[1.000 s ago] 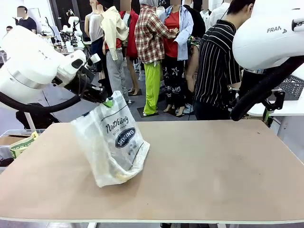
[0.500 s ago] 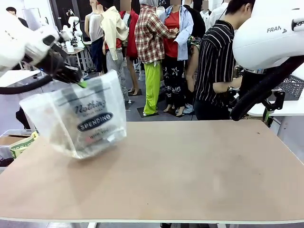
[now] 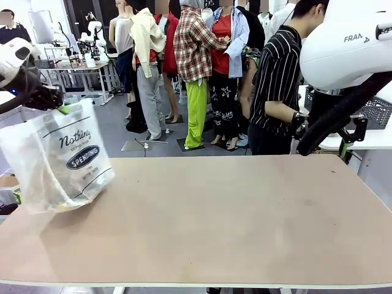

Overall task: Transfer purchased items from the store into the shopping bag.
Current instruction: Move the Reusable shopping bag to the right side of the table.

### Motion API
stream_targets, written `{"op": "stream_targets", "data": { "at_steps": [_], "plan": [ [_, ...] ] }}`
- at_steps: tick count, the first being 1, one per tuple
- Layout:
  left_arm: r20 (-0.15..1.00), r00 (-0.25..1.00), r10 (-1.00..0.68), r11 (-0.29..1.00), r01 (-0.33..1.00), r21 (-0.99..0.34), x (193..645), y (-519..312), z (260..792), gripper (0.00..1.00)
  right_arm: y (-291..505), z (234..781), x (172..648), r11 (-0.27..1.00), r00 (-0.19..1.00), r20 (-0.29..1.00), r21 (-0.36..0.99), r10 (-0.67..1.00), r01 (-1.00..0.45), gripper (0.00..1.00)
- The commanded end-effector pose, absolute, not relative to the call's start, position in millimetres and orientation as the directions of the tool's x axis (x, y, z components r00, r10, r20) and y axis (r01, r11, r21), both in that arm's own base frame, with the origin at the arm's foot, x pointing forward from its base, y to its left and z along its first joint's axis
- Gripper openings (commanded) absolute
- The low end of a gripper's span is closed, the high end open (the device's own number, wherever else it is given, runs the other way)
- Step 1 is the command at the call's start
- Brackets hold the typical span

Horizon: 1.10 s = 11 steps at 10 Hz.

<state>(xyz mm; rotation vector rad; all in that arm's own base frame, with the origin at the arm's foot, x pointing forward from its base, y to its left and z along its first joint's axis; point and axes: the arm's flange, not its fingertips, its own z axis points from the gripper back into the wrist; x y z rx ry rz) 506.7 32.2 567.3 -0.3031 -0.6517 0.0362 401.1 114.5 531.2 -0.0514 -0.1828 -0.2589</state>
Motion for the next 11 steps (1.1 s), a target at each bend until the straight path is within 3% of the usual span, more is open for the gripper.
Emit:
{"op": "stream_targets", "data": {
  "at_steps": [1,5,6,9,10,11],
  "plan": [
    [0.594,0.768,0.241,0.957,-0.087,-0.277,514,29,576,0.0,114,531,403,0.968,0.954,0.183,-0.031,-0.239,0.249,1.0],
    [0.584,0.764,0.273,0.953,-0.133,-0.271,511,39,554,0.0,114,531,403,0.968,0.954,0.183,-0.031,-0.239,0.249,1.0],
    [0.584,0.762,0.279,0.95,-0.131,-0.284,508,39,553,0.05,114,531,403,0.968,0.954,0.183,-0.031,-0.239,0.249,1.0],
    [0.587,0.753,0.297,0.947,-0.153,-0.283,502,36,554,0.65,114,531,403,0.968,0.954,0.183,-0.031,-0.239,0.249,1.0],
    [0.6,0.748,0.283,0.943,-0.103,-0.315,492,32,561,0.84,114,531,403,0.968,0.954,0.183,-0.031,-0.239,0.249,1.0],
    [0.641,0.719,0.268,0.952,-0.094,-0.292,481,24,571,1.0,114,531,403,0.968,0.954,0.183,-0.031,-0.239,0.249,1.0]
  ]
}}
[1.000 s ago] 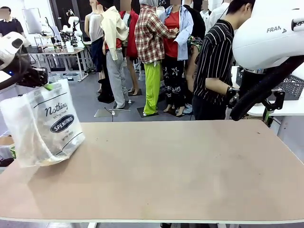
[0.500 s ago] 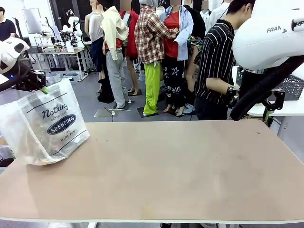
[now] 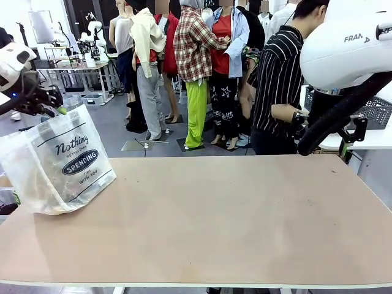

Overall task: Transfer purchased items from the store into the shopping bag.
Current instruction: Move the Reusable shopping bag to the right side of the table.

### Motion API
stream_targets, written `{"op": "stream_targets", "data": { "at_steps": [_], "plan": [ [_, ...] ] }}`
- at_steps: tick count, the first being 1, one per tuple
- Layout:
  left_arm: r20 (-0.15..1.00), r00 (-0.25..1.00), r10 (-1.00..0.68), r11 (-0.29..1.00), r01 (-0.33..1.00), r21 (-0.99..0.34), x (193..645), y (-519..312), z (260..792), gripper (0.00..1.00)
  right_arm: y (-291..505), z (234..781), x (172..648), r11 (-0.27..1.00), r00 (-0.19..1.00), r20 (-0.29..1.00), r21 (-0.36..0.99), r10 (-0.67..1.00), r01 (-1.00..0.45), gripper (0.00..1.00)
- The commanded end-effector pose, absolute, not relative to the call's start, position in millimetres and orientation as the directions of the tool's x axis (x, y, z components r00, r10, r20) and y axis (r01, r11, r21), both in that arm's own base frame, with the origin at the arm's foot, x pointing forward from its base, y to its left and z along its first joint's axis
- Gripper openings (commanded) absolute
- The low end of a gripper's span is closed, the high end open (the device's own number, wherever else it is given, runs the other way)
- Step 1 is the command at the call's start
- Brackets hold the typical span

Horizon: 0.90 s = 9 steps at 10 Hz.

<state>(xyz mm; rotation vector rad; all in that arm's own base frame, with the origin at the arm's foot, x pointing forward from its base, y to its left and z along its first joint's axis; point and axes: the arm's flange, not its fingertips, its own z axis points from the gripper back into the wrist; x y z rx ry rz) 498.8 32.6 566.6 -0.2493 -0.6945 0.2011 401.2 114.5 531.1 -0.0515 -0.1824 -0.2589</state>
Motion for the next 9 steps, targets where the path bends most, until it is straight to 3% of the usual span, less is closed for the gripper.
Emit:
{"op": "stream_targets", "data": {
  "at_steps": [1,3,5,9],
  "plan": [
    [0.683,0.683,0.26,0.956,-0.082,-0.281,472,17,583,1.0,114,531,403,0.968,0.954,0.183,-0.031,-0.239,0.249,1.0],
    [0.744,0.632,0.217,0.959,0.006,-0.285,448,-7,607,1.0,114,531,403,0.968,0.954,0.183,-0.031,-0.239,0.249,1.0],
    [0.742,0.657,0.137,0.958,0.102,-0.268,426,-51,607,1.0,114,531,403,0.968,0.954,0.183,-0.031,-0.239,0.249,1.0],
    [0.625,0.781,0.013,0.936,0.21,-0.282,426,-111,550,1.0,114,531,403,0.968,0.954,0.183,-0.031,-0.239,0.249,1.0]
  ]
}}
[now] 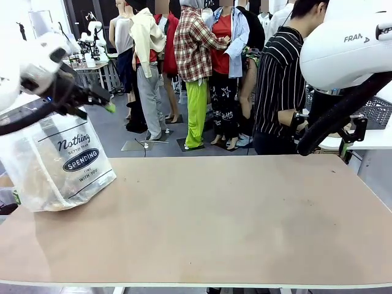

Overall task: Transfer purchased items from the store into the shopping bag.
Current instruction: Move the Reusable shopping bag to the right side of the table.

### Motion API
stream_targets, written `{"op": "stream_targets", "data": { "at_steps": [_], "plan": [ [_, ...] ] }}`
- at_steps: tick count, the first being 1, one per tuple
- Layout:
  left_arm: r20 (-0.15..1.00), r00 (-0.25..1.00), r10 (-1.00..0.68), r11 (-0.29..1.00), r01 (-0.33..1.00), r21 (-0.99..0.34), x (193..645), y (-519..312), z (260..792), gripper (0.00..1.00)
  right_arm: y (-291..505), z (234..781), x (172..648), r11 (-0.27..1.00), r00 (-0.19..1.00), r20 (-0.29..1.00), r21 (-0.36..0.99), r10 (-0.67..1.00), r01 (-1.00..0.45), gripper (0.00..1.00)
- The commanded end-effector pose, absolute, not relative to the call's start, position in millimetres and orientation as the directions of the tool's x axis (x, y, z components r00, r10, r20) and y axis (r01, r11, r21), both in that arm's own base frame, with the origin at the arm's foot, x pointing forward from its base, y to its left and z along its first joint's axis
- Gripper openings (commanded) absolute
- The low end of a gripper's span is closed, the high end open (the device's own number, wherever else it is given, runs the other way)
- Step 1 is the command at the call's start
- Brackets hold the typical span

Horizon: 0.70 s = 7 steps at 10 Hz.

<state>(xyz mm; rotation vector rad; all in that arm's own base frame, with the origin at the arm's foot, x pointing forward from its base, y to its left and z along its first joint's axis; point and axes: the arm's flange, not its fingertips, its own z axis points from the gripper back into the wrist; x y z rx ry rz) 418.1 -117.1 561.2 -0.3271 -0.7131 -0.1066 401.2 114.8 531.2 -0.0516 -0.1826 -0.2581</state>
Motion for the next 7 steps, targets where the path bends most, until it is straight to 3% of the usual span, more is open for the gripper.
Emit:
{"op": "stream_targets", "data": {
  "at_steps": [1,7],
  "plan": [
    [0.574,0.819,0.002,0.924,0.219,-0.314,428,-120,531,1.0,114,531,403,0.968,0.954,0.183,-0.031,-0.239,0.249,1.0],
    [0.548,0.836,0.017,0.931,0.187,-0.314,430,-135,508,1.0,114,531,403,0.968,0.954,0.183,-0.031,-0.239,0.249,1.0]
  ]
}}
